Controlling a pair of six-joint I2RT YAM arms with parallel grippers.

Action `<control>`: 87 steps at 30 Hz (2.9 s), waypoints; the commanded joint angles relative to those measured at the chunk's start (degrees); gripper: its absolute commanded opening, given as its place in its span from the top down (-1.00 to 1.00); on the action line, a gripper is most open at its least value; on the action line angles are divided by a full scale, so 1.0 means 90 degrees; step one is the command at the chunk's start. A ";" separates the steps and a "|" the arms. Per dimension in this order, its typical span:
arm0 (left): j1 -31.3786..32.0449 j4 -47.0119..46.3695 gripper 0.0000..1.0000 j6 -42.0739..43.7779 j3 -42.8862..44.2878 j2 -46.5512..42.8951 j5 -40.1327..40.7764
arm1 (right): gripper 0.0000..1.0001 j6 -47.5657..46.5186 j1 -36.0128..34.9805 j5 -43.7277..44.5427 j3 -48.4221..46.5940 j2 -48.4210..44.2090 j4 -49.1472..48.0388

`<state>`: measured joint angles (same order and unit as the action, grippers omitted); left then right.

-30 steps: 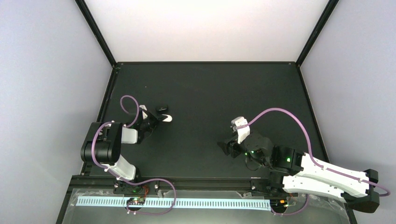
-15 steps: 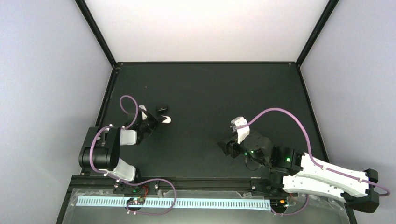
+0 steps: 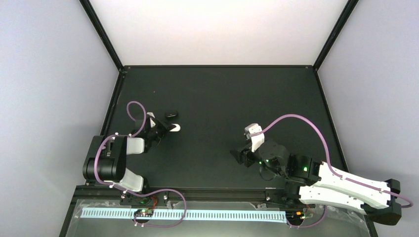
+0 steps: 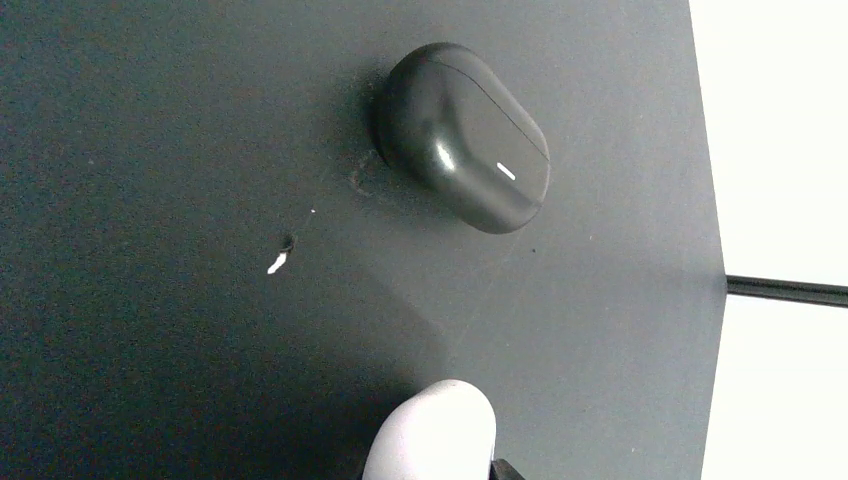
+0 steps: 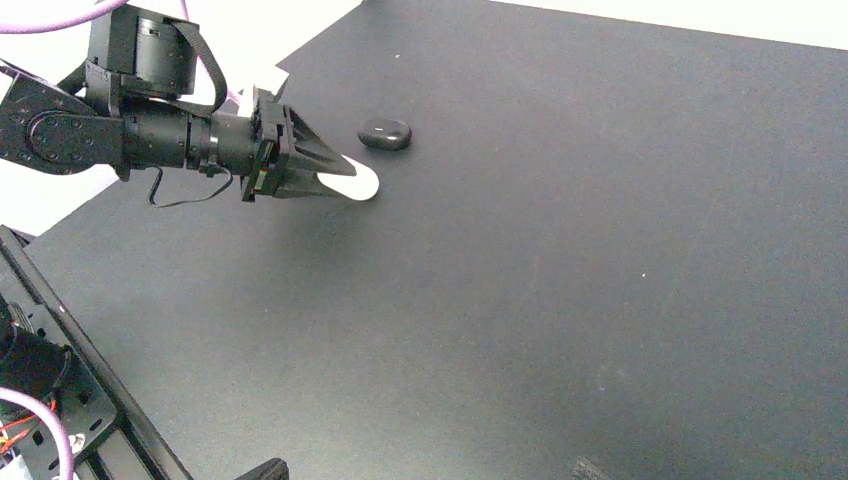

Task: Insert the wireless bluetooth earbuds into the charging case
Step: Place the charging case at the center of the board.

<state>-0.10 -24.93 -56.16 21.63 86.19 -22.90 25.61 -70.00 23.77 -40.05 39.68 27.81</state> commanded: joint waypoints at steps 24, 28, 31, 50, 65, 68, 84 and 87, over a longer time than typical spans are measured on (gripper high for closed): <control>-0.0057 0.0718 0.31 0.0331 0.0009 -0.0026 0.0319 | -0.47 -0.0052 -0.0001 0.0065 -0.0121 -0.0025 -0.0161; -0.0062 0.0729 0.23 0.0346 0.0009 -0.0036 0.0326 | -0.47 -0.0053 -0.0005 0.0054 -0.0122 -0.0033 -0.0163; -0.0058 0.0733 0.21 0.0361 0.0009 -0.0037 0.0320 | -0.47 -0.0043 -0.0006 0.0055 -0.0125 -0.0057 -0.0179; -0.0069 0.1394 0.10 0.0504 -0.0001 -0.0468 0.0639 | -0.47 -0.0062 -0.0001 0.0004 -0.0135 -0.0037 -0.0248; -0.0120 0.2477 -0.17 0.0804 0.0122 -0.1095 0.0773 | -0.47 -0.0067 0.0000 -0.0024 -0.0088 -0.0148 -0.0220; -0.0119 0.2805 -0.23 0.0829 0.0118 -0.1619 0.0886 | -0.47 -0.0050 -0.0006 -0.0018 -0.0100 -0.0174 -0.0182; -0.0122 0.2192 -0.15 0.0830 0.0254 -0.0953 0.0707 | -0.47 -0.0005 0.0000 -0.0046 -0.0061 -0.0285 -0.0084; -0.0116 0.2047 -0.12 0.0814 0.0326 -0.0741 0.0469 | -0.47 -0.0023 -0.0001 -0.0025 -0.0052 -0.0285 -0.0082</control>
<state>-0.75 -5.76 -48.58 24.29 76.49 -15.92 25.45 -70.00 22.94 -40.16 37.87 27.05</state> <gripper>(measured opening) 0.568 0.734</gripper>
